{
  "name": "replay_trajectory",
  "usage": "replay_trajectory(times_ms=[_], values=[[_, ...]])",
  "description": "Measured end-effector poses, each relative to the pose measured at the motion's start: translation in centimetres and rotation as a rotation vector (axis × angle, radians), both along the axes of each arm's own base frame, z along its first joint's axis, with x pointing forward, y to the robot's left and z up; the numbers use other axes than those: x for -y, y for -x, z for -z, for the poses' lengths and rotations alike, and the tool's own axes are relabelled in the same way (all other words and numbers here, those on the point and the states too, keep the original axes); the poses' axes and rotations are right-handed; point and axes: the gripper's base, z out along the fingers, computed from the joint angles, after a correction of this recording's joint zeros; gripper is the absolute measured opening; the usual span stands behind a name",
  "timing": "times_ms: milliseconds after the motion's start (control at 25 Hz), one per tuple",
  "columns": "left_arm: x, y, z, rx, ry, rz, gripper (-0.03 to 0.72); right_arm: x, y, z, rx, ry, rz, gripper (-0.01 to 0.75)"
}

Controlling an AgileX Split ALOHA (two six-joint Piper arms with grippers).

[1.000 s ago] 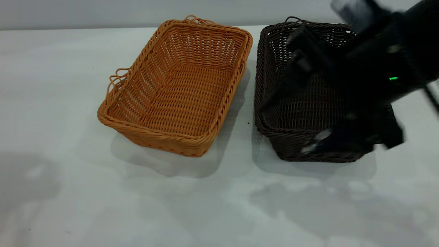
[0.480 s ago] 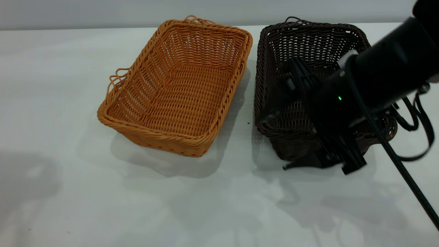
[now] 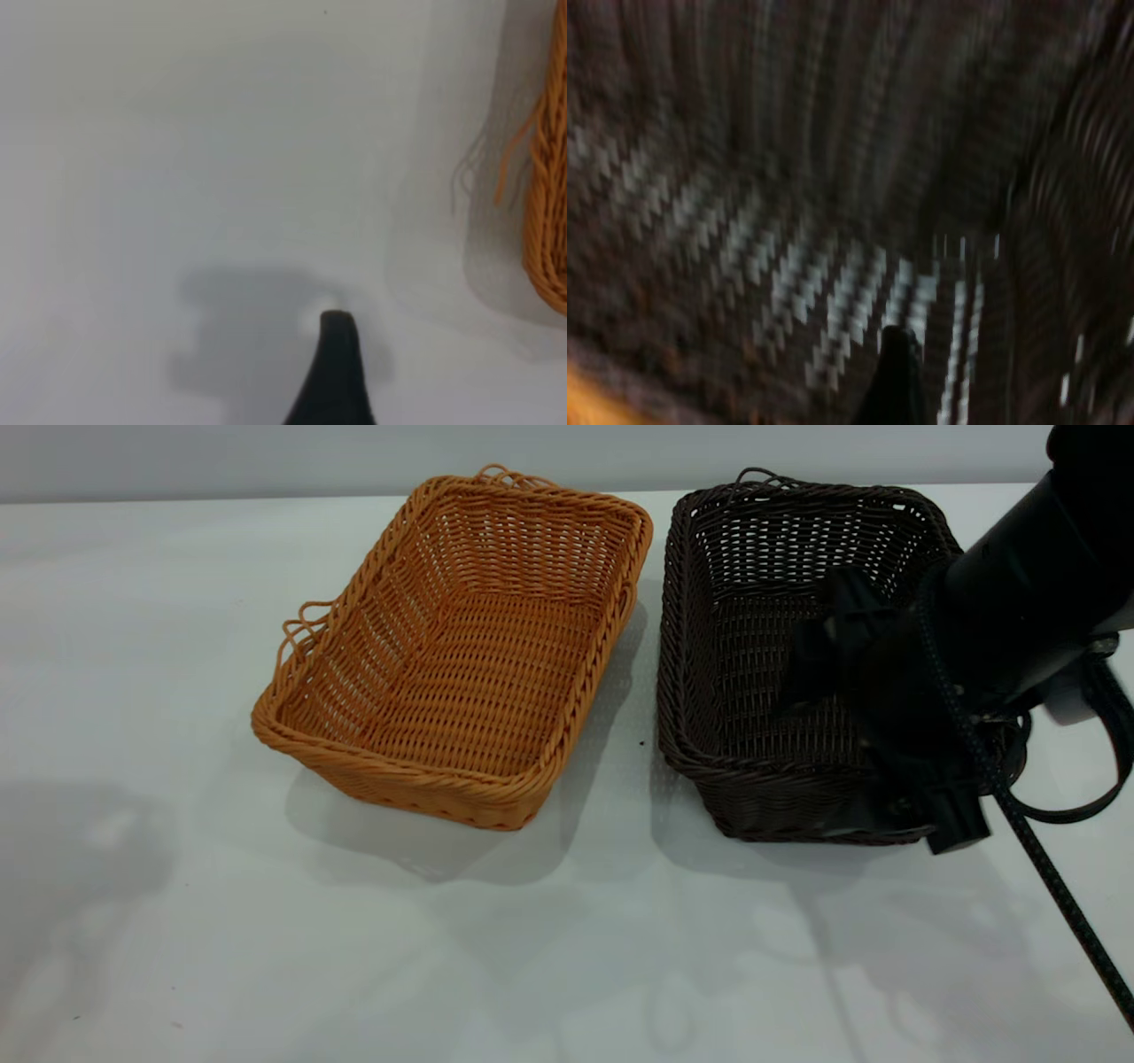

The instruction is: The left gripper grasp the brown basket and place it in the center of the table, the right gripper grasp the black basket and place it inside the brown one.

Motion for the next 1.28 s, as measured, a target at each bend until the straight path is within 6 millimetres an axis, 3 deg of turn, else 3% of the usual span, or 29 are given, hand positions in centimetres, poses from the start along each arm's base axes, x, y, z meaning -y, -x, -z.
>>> replay_trajectory(times_ms=[200, 320, 720, 920, 1120, 1280], values=[[0.4, -4.3, 2.6, -0.091, -0.003, 0.008, 0.580, 0.6, 0.1, 1.0, -0.022, 0.060, 0.053, 0.592], [1.8, -7.3, 4.7, -0.142, -0.008, 0.047, 0.580, 0.7, 0.2, 1.4, -0.036, 0.064, 0.060, 0.592], [10.4, -15.6, 12.1, -0.214, -0.033, 0.235, 0.580, 0.9, 0.1, 1.5, -0.035, 0.082, 0.073, 0.592], [13.0, -17.7, 15.8, -0.259, -0.047, 0.282, 0.580, 0.9, 0.1, 1.5, -0.034, 0.086, 0.075, 0.591], [13.3, -18.4, 19.0, -0.304, -0.055, 0.283, 0.564, 1.3, 0.0, 1.5, -0.024, 0.128, 0.091, 0.538], [13.3, -18.3, 20.2, -0.330, -0.058, 0.282, 0.517, 1.3, -0.5, 1.8, -0.014, 0.155, 0.088, 0.456]])
